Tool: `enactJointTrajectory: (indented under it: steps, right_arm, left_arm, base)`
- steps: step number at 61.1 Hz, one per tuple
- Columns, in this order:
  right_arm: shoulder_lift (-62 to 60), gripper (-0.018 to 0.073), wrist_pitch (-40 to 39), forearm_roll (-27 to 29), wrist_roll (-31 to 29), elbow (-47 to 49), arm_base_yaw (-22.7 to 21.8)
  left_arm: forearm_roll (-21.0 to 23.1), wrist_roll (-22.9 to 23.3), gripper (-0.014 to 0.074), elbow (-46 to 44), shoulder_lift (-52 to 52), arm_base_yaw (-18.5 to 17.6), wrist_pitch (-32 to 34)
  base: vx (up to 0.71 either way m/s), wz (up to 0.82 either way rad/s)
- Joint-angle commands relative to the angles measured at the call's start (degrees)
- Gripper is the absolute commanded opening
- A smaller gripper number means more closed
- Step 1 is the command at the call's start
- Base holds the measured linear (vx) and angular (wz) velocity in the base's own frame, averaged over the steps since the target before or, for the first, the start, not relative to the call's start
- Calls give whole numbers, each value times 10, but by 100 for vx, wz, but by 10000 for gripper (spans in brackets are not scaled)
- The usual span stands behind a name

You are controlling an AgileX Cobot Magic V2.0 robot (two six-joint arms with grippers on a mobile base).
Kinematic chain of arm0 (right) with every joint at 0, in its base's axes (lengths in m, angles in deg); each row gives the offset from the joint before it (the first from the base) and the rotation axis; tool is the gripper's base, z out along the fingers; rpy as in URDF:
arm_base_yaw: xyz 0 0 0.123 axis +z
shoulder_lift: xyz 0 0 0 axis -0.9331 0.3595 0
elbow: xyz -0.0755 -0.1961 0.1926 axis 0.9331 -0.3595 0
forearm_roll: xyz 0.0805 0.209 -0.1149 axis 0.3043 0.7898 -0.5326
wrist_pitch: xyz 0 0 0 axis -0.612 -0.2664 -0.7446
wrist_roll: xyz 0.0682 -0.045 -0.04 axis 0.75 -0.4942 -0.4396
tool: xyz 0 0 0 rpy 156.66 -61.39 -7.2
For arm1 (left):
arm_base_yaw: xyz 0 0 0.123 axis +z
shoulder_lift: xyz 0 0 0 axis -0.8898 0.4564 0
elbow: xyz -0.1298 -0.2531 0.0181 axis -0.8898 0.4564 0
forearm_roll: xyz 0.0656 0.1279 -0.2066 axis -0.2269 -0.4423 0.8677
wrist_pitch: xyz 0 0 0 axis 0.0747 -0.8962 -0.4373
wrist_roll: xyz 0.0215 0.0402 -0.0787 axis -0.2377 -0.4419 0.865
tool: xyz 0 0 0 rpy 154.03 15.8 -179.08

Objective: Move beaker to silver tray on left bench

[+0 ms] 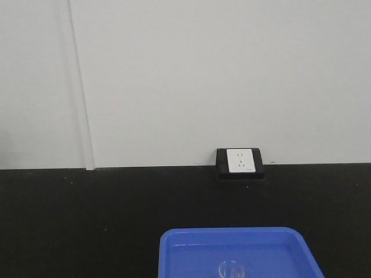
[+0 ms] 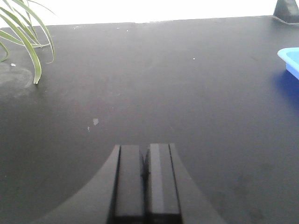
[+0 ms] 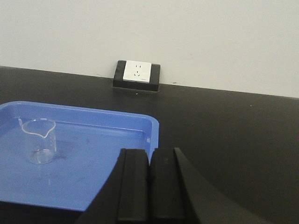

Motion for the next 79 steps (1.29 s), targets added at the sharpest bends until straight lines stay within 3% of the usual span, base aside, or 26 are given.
enactJointTrajectory:
  steps: [1, 48, 61, 71, 79]
  right_arm:
    - [10, -11, -46, -2, 0, -3, -1]
    - [10, -11, -50, -10, -4, -3, -1]
    - [10, -11, -127, -14, -4, -3, -1]
    - [15, -11, -279, -20, 14, 14, -1]
    - [61, -11, -223, -57, 28, 106, -1]
  left_arm:
    - [4, 0, 1, 11, -4, -2, 45]
    - [4, 0, 1, 11, -4, -2, 45]
    - [4, 0, 1, 11, -4, -2, 45]
    - [4, 0, 1, 11, -4, -2, 45]
    - [4, 0, 1, 11, -4, -2, 45]
  base:
    - [0, 0]
    - [0, 0]
    - [0, 0]
    - [0, 0]
    - [0, 0]
